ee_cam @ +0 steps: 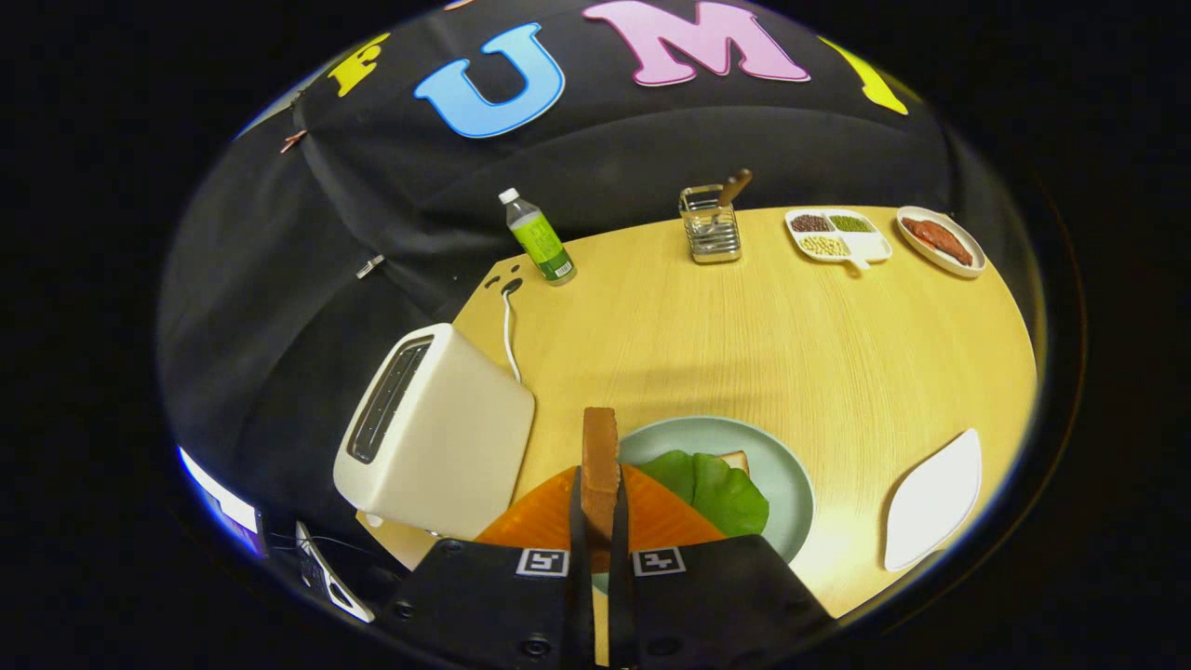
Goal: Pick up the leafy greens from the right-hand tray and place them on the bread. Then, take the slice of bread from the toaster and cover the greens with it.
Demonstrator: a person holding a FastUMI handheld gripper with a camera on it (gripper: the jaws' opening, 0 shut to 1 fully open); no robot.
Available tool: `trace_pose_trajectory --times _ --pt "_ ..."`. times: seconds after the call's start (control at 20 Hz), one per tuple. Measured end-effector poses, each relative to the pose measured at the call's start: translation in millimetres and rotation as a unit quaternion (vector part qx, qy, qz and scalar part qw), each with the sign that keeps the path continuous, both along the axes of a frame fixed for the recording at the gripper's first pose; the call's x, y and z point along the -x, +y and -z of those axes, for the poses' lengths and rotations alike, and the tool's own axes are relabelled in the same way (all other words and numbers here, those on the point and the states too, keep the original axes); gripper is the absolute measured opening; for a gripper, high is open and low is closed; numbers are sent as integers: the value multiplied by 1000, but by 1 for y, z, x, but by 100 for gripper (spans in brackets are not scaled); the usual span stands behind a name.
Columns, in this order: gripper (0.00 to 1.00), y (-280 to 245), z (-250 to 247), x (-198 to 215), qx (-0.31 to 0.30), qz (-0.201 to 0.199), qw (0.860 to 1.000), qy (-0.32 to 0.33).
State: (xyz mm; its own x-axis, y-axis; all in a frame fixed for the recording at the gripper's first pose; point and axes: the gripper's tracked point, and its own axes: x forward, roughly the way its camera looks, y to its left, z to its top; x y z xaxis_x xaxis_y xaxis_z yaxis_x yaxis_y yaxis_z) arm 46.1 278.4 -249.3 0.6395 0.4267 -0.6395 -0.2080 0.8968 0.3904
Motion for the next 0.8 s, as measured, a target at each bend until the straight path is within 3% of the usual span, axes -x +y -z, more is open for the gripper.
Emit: trace_pose_trajectory --times 0.25,0.4,0.8 --pt "13 -32 19 -3 22 32 999 4" --pt "22 -47 33 -2 47 41 998 5" --pt "82 -77 55 -3 135 33 990 -13"
